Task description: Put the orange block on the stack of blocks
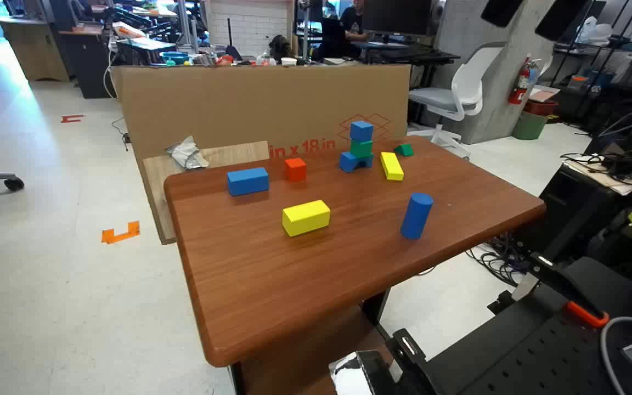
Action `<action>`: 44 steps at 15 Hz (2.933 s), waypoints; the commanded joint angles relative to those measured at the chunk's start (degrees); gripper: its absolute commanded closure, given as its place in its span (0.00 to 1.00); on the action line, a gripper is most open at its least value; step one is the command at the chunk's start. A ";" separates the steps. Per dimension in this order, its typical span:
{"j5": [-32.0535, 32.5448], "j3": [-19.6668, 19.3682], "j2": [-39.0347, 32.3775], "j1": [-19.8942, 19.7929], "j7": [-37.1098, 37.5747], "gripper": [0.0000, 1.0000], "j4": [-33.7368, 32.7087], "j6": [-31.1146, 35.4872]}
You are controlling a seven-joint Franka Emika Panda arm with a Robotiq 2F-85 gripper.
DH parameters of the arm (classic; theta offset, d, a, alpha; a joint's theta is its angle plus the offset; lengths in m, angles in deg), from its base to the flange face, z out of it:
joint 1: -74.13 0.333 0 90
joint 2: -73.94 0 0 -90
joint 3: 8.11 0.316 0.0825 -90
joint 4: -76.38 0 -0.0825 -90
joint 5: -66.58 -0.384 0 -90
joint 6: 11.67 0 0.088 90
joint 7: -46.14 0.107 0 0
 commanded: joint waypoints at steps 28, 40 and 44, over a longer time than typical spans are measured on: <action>6.03 2.72 -52.72 3.72 8.19 0.00 -31.81 15.72; 10.13 0.58 -59.43 6.54 12.12 0.00 -39.46 16.39; 10.66 0.09 -61.61 6.97 12.82 0.00 -41.62 16.33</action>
